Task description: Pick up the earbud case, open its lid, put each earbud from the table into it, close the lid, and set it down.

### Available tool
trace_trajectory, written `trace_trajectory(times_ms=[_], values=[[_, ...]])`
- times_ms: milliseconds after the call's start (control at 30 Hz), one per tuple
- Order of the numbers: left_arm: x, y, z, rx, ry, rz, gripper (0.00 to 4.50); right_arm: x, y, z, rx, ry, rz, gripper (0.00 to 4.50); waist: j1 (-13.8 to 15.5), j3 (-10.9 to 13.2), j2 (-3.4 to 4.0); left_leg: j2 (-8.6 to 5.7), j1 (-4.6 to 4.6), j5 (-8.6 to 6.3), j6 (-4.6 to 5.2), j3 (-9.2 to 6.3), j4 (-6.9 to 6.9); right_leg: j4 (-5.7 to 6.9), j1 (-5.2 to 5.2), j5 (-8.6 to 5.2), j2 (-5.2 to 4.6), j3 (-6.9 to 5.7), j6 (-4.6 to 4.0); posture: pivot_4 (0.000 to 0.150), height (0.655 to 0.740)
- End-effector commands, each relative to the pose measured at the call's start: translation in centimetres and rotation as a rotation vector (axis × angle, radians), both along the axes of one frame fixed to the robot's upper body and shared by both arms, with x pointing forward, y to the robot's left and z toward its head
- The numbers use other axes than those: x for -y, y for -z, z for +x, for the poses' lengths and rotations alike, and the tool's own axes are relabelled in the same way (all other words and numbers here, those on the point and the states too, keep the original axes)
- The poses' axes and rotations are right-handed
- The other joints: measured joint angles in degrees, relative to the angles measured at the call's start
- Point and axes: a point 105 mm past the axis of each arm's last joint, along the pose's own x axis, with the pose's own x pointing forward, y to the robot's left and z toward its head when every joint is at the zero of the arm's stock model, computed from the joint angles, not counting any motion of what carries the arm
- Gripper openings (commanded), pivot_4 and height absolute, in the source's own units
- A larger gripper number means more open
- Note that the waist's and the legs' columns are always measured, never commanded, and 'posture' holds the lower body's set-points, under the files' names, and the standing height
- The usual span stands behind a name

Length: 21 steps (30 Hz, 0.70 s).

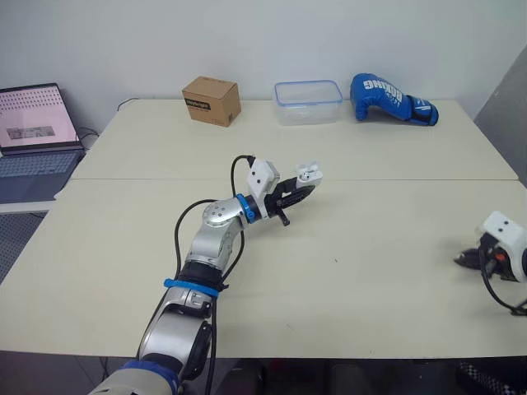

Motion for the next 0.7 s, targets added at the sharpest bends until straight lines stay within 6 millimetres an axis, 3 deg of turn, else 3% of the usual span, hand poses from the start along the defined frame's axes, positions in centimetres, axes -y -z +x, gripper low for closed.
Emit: trace_trajectory(times_ms=[33,200,433,700], values=[[-0.1,-1.3,-0.4,0.063,-0.001,-0.017,0.74,-0.9,1.0,-3.2,-0.139,-0.107,-0.090,0.38,0.2,0.0,-0.02,-0.01,0.01,0.00,0.00,0.01,0.01,0.03,0.00,0.00,-0.01,0.02,0.00,0.150,0.7400],[-0.5,-1.3,-0.2,0.060,-0.022,-0.011,0.74,-0.4,2.3,-6.8,-0.273,-0.085,-0.112,0.38,0.6,0.0,-0.18,0.01,0.07,0.00,0.00,-0.07,0.02,-0.05,0.18,0.00,0.01,-0.09,0.01,0.150,0.7400],[-0.1,-1.1,-0.4,0.046,-0.014,-0.018,0.74,0.7,3.0,-6.7,-0.237,-0.061,-0.151,2.79,1.2,0.0,-0.33,0.02,0.58,-0.05,0.06,-0.18,0.00,-0.23,0.91,-0.03,0.00,-0.28,0.05,0.150,0.7400],[-0.1,-1.1,-0.4,0.042,-0.011,-0.017,0.74,0.5,3.1,-6.6,-0.234,-0.089,-0.152,2.79,1.4,0.0,-0.60,0.03,0.60,-0.05,0.05,-0.20,0.00,-0.22,0.92,-0.03,0.00,-0.28,0.05,0.150,0.7400]])
